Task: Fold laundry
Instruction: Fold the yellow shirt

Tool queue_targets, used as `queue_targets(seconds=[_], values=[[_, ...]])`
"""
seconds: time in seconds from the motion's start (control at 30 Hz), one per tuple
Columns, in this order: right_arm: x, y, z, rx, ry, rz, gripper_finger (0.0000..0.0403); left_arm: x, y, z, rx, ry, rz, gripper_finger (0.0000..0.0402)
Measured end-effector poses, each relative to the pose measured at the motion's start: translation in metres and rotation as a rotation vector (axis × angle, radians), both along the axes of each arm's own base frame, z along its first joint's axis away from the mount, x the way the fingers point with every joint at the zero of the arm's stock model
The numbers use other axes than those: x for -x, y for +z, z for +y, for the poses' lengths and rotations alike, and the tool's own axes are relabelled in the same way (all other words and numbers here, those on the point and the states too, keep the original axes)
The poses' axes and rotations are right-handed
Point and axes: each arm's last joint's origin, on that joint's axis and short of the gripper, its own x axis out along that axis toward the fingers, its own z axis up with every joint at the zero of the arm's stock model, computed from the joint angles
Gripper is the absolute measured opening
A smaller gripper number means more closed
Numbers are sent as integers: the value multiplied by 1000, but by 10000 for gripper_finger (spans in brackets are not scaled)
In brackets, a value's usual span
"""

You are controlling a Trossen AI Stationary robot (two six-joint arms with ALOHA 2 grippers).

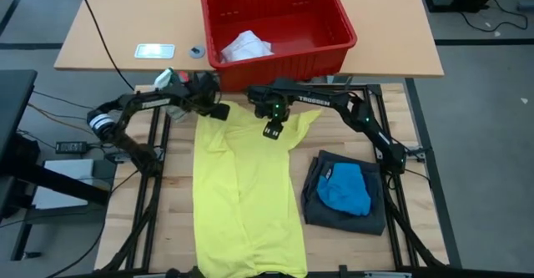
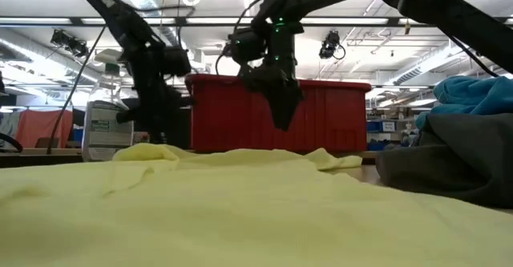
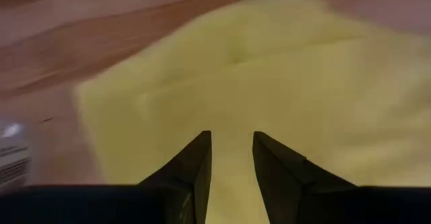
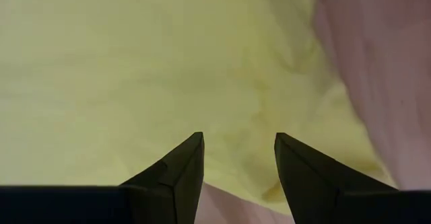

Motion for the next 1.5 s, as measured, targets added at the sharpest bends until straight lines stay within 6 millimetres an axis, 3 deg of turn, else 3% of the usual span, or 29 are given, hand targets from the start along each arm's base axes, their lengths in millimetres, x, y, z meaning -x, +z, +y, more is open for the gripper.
queue_targets(seconds=[0.2,0.37,0.47,0.6,0.73,1.03,1.27,1.4,1.5], values=[[21,18,-16,1,41,2,187,-16,38,-32,-5,-184,-248,114],[45,10,-30,-28,35,34,187,-61,55,-94,-76,-468,-400,114],[62,10,-23,-89,39,-10,186,-85,54,-140,-102,-591,-438,114],[76,6,5,-134,88,-141,177,-98,48,-188,-48,-569,-470,114],[87,-6,42,-146,159,-241,162,-97,45,-233,72,-511,-498,114],[91,-33,140,-161,334,-496,144,-69,12,-317,294,-398,-279,114],[94,-53,183,-109,253,-445,125,-53,-20,-349,325,-405,-88,114],[95,-54,197,-95,182,-435,118,-53,-47,-357,375,-507,47,114],[96,-53,208,-153,98,-430,116,-53,-54,-357,400,-513,103,114]])
